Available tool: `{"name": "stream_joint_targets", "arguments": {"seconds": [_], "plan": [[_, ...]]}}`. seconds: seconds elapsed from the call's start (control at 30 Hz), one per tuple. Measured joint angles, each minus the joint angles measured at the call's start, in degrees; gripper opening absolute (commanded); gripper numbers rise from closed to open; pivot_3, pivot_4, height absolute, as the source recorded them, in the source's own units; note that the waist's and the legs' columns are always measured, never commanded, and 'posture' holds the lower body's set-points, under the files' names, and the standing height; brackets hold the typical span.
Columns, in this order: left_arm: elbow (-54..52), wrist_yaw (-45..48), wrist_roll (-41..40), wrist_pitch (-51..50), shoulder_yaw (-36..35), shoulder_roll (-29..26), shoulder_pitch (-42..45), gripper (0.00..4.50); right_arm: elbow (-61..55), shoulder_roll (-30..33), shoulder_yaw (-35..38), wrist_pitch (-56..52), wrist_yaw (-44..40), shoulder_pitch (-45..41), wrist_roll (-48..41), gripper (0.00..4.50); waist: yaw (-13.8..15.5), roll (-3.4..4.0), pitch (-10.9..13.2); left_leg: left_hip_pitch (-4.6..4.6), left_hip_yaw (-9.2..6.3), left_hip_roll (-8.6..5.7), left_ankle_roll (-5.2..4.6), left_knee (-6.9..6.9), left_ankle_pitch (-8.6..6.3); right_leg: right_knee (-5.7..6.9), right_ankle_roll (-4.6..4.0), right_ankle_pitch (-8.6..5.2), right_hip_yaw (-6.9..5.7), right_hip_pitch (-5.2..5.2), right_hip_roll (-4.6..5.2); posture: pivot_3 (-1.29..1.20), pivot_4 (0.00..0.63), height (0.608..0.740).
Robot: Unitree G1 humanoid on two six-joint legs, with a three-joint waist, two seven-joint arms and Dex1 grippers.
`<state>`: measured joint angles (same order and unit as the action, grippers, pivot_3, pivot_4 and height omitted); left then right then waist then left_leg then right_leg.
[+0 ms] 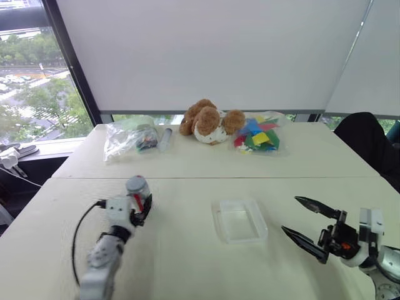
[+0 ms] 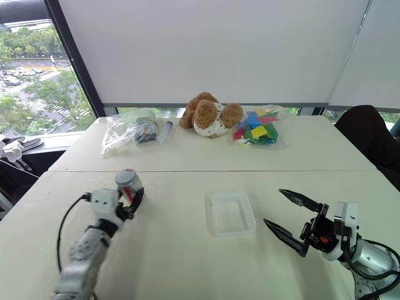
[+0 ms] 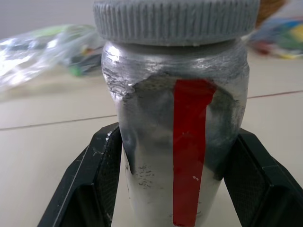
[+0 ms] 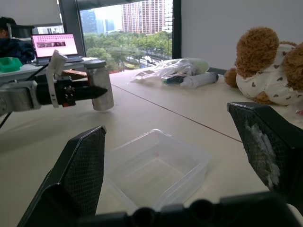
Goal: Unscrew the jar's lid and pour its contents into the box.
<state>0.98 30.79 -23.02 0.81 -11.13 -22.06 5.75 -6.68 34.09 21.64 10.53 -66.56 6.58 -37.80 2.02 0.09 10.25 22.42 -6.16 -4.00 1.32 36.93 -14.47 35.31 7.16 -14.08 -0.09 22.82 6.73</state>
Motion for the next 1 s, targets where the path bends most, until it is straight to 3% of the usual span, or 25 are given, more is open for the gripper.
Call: {"name": "stream_joint_targets", "arguments": {"seconds": [0.1, 0.27, 0.37, 0.53, 0.6, 0.77, 1.0], "plan": [[-0.1, 12.6, -4.8, -3.7, 0.3, -7.5, 0.4, 2.47, -0.1, 0.6, 0.9, -0.1, 0.2, 0.1, 0.0, 4.5, 0.3, 0.03, 0.0, 0.0, -0.02, -0.08, -0.01, 0.05, 0.0, -0.07, -0.01, -0.01, 0.0, -0.1, 0.05, 0.0, 0.15, 0.74], [-4.2, 25.3, -9.4, -10.6, 4.8, -12.0, 4.7, 2.47, -7.6, 3.4, 0.9, -7.2, 2.7, 0.9, -3.1, 4.5, 0.1, 0.05, 0.0, 0.03, -0.03, -0.05, -0.02, 0.03, 0.0, -0.03, 0.0, 0.0, 0.04, -0.01, 0.06, 0.0, 0.15, 0.74], [-7.1, 28.2, -11.2, -14.3, 6.9, -12.3, 8.0, 2.47, -14.5, 6.1, -0.9, -14.6, 6.9, -1.2, -5.5, 4.5, -0.4, 0.04, 0.0, 0.01, -0.04, 0.0, -0.02, -0.01, 0.0, 0.0, 0.0, 0.0, 0.04, 0.0, 0.03, 0.0, 0.15, 0.74], [-8.8, 31.1, -10.8, -15.6, 11.2, -11.8, 11.7, 2.47, -24.6, 8.2, -8.5, -31.8, 20.6, -12.3, -11.6, 4.5, -1.4, -0.01, 0.0, 0.07, -0.07, 0.0, -0.02, -0.06, 0.0, 0.01, -0.01, -0.01, 0.03, 0.11, 0.04, 0.0, 0.15, 0.74], [-8.8, 31.9, -10.2, -15.6, 13.1, -10.6, 14.0, 2.47, -24.9, 8.1, -13.2, -39.6, 24.6, -21.7, -17.1, 4.5, -1.4, 0.0, 0.1, 0.18, -0.05, -0.02, -0.03, -0.03, 0.01, 0.01, -0.01, 0.0, 0.04, 0.21, 0.05, 0.0, 0.15, 0.74], [-8.8, 34.1, -8.2, -14.8, 15.9, -9.2, 16.9, 2.47, -25.2, 7.5, -19.3, -50.1, 28.9, -34.5, -21.9, 4.5, -1.3, -0.08, 0.1, 0.52, -0.16, -0.08, -0.04, 0.0, 0.0, 0.0, 0.16, 0.1, -0.03, 0.46, 0.05, 0.0, 0.15, 0.74], [-8.4, 35.8, -6.1, -13.8, 18.3, -7.5, 18.1, 2.47, -22.3, 5.1, -25.7, -55.6, 28.1, -41.3, -19.9, 4.5, -1.4, -0.08, 0.1, 0.72, -0.17, -0.1, -0.04, 0.08, 0.02, 0.07, 0.21, 0.13, -0.06, 0.65, 0.03, 0.0, 0.15, 0.74]]}}
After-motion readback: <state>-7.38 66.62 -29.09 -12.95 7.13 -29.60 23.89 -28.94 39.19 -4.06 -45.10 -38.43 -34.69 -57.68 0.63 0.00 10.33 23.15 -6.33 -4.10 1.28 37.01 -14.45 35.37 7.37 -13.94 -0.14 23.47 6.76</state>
